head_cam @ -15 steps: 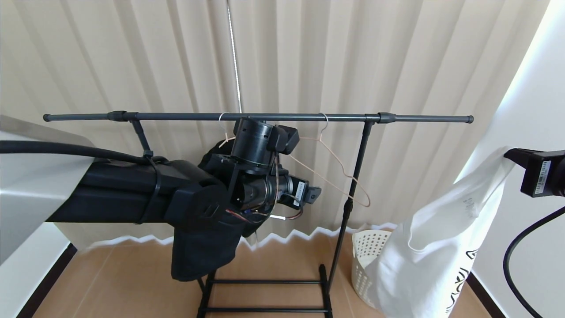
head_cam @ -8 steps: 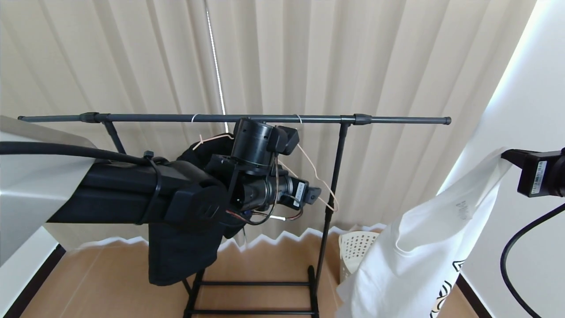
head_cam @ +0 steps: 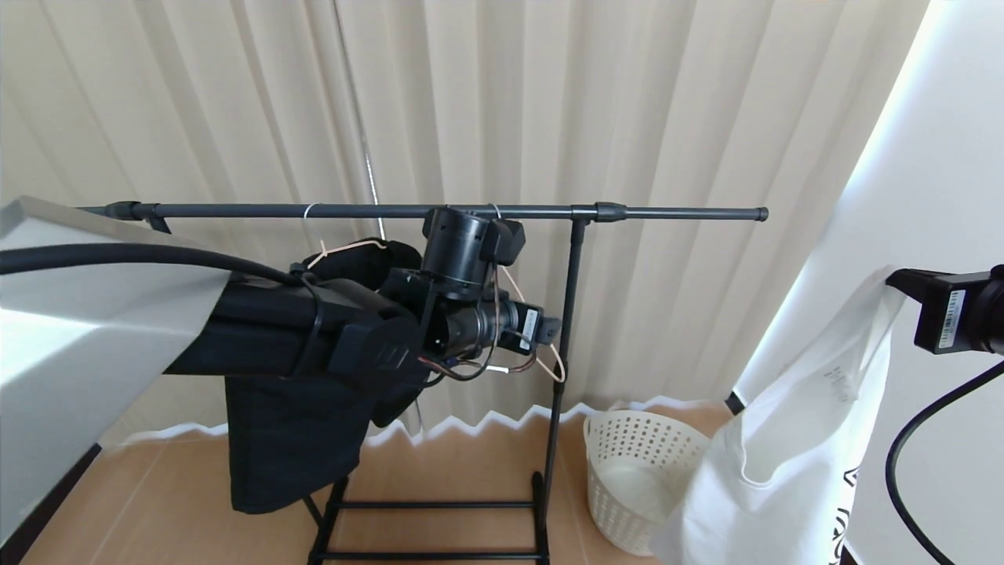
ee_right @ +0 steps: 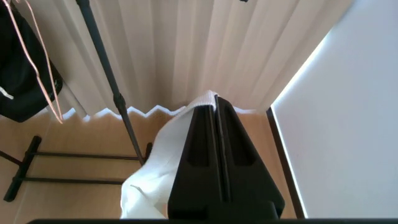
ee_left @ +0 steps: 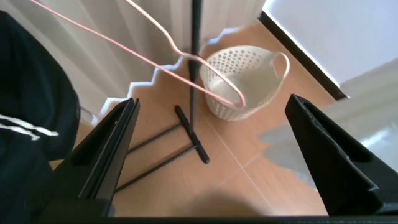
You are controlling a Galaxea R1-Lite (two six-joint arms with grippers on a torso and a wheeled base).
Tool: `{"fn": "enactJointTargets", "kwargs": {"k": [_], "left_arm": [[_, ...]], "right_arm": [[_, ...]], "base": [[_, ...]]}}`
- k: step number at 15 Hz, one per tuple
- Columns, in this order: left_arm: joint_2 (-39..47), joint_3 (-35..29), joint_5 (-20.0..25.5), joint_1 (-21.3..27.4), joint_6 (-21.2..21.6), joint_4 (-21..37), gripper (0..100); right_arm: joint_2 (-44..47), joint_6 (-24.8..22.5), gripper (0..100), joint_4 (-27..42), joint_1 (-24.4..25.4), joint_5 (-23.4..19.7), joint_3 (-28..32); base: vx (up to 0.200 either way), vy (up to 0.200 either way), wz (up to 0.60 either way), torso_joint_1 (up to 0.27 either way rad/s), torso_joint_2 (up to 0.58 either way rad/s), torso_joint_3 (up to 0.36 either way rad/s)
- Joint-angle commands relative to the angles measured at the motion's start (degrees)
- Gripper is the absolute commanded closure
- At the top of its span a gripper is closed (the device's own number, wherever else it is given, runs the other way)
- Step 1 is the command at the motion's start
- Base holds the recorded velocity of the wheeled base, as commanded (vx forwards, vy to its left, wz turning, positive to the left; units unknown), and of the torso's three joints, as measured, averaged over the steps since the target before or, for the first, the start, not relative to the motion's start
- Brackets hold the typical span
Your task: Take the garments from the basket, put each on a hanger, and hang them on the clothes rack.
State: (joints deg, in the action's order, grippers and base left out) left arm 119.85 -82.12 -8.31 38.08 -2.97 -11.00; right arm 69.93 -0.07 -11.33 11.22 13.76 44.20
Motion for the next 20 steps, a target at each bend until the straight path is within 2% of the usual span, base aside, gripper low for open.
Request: {"fn": "enactJointTargets", "kwargs": {"k": [1,5,12,16,17,20], "left_arm": [[5.75,-5.25,-1.27,-2.14,-0.01,0.1,0],[11.9,-12.45,-1.27,-4.16,-0.37,0.19,0],[18.14,-18.96,-1.44,-6.0,-2.21,0.19,0],[18.14,-18.43,-2.76,-6.44,-2.21,0.71,0],[17.53,-17.55,-4.96,-7.06,-2.21,2.38,0],[14.89,-13.86,-5.4,-7.67,-2.21,2.82,0]], "right_arm": [[0.21,-0.01,100,-0.01,0.12,0.04,-0.08],[1.35,-0.01,100,-0.01,0.12,0.04,-0.26],[1.53,0.16,100,-0.01,0.47,0.04,-0.35],[1.53,0.25,100,-0.1,0.56,0.04,-0.35],[1.53,0.25,100,-0.1,0.56,0.04,-0.43],[1.35,0.25,100,-0.1,0.65,0.04,-0.43]], "base": [[0.0,0.0,0.0,0.0,0.0,0.0],[0.0,0.0,0.0,0.0,0.0,0.0],[0.0,0.0,0.0,0.0,0.0,0.0],[0.0,0.0,0.0,0.0,0.0,0.0],[0.0,0.0,0.0,0.0,0.0,0.0],[0.0,0.0,0.0,0.0,0.0,0.0]]}}
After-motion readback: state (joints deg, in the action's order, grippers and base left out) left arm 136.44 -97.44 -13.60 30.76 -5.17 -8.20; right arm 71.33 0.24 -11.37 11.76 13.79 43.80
